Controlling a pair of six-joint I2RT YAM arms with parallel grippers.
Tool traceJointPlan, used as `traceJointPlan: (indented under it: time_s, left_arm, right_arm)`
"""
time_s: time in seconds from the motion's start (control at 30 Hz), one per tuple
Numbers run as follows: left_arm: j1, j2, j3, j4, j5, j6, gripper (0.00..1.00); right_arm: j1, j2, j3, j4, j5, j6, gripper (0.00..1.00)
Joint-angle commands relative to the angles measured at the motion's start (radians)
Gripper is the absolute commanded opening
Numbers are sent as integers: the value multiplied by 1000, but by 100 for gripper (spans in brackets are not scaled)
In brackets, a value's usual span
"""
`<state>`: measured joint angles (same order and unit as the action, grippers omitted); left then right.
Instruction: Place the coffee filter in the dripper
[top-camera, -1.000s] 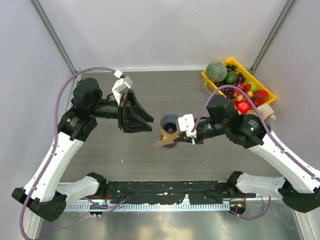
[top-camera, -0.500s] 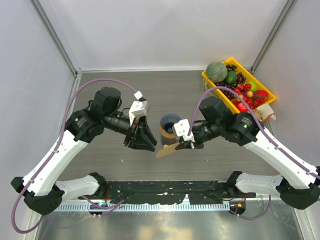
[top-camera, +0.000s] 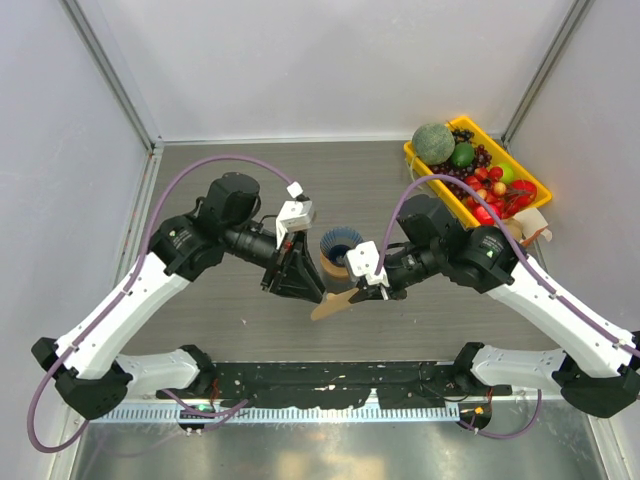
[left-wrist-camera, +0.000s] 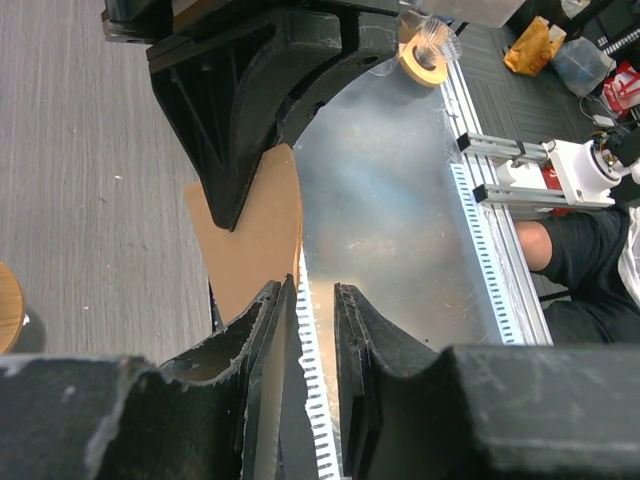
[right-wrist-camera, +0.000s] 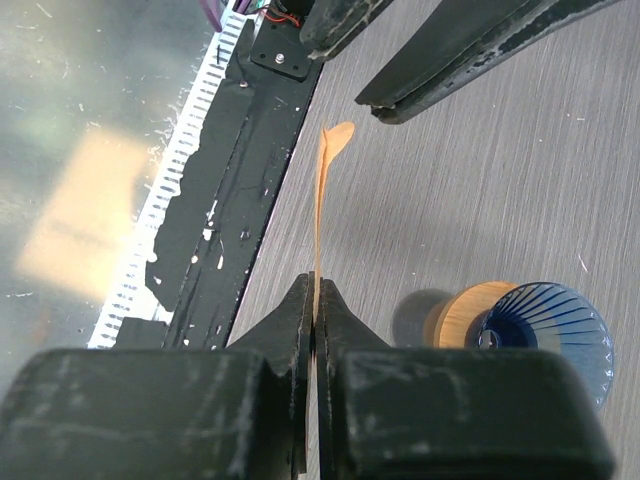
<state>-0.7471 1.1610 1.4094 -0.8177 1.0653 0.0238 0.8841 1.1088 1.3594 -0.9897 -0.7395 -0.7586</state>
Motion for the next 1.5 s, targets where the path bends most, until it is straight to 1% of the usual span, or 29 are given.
traceJointPlan:
  time_s: [0.0, 0.2, 0.27, 0.57, 0.67, 0.9, 1.1, 1.17, 1.23, 1.33, 1.47]
  left_arm:
    - [-18, 2, -6, 51, 10, -18, 30]
    - [-26, 8, -12, 63, 7, -18, 27]
    - [-28, 11, -13, 66, 7, -51, 26]
    - [-29, 14, -23, 78, -14, -73, 26]
    - [-29, 11, -27, 80, -24, -73, 31]
    - [-24, -3, -21, 84, -25, -76, 33]
    - [-14, 2, -15, 86, -36, -82, 37]
    - [-11, 0, -10, 100, -36, -96, 43]
    - [-6, 3, -1, 95, -45, -97, 47]
    - [9, 2, 2, 103, -45, -108, 48]
    - [9, -4, -4, 98, -54, -97, 46]
  right_arm:
    - [7, 2, 24, 28, -17, -4, 5]
    - [10, 9, 32, 29, -15, 2, 5]
    - [9, 11, 35, 33, -15, 4, 5]
    - [12, 11, 33, 39, -15, 10, 5]
    - [10, 10, 33, 36, -15, 7, 5]
    - [12, -6, 24, 36, -15, 4, 5]
    - [12, -10, 18, 36, -17, 4, 5]
    - [12, -10, 14, 36, -15, 5, 5]
    - [13, -17, 7, 36, -17, 5, 6]
    - [13, -20, -2, 36, -17, 4, 5]
    - [13, -18, 0, 37, -18, 5, 5]
